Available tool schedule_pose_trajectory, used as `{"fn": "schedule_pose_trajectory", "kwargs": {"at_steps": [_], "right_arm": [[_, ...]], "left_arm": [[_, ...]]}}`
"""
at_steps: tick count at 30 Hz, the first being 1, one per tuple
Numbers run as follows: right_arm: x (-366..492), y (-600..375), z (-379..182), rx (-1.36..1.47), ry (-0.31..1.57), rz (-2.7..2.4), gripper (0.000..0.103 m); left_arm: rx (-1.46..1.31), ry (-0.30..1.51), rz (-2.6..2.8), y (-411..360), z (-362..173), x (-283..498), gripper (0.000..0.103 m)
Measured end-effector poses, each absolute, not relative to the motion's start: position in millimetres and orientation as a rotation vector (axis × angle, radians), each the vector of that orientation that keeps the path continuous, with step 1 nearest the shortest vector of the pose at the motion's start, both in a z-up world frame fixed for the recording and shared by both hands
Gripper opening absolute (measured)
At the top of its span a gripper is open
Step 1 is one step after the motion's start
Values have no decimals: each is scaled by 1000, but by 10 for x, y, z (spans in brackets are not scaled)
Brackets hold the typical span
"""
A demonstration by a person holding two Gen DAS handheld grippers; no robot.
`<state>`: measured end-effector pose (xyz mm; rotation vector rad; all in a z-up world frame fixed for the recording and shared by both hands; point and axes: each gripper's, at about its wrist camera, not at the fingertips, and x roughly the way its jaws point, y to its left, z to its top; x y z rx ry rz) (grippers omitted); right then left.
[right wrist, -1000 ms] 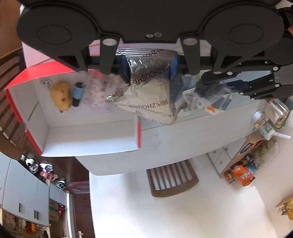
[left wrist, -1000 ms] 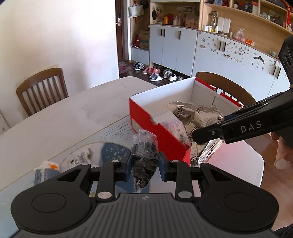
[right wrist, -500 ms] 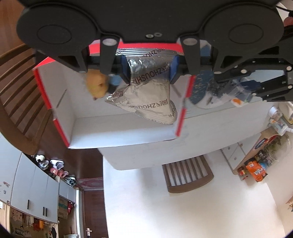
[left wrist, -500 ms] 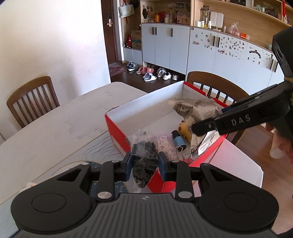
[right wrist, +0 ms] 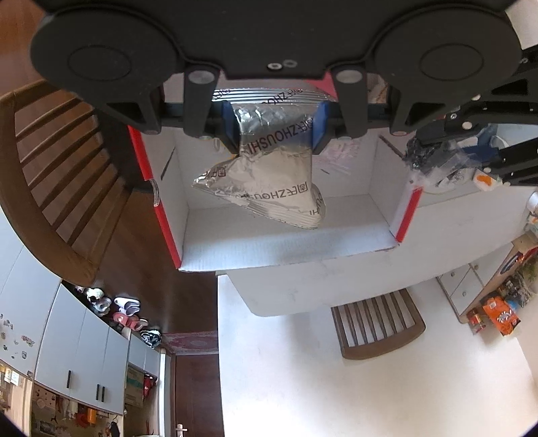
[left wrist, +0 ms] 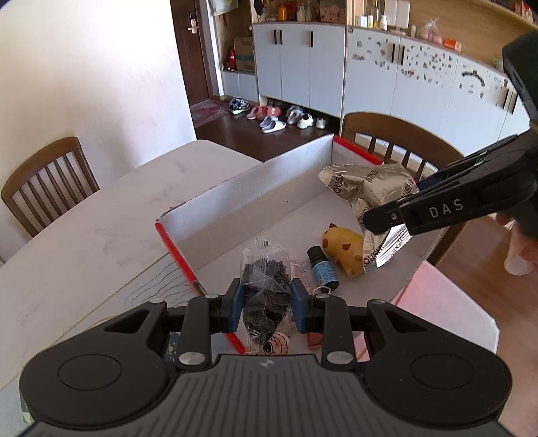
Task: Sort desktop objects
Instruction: 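Lower the black bag and snack bag into the shoebox and open both tools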
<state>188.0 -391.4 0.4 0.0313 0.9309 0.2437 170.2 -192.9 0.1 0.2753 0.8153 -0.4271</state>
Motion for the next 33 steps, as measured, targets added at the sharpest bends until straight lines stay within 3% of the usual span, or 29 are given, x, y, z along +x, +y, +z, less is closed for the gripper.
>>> {"fn": "schedule_pose_trajectory", "kwargs": {"at_steps": [33], "right_arm": [[2167, -3789, -541, -146, 1066, 395, 44]], "left_arm": [[298, 992, -361, -2254, -629, 2283, 29]]}}
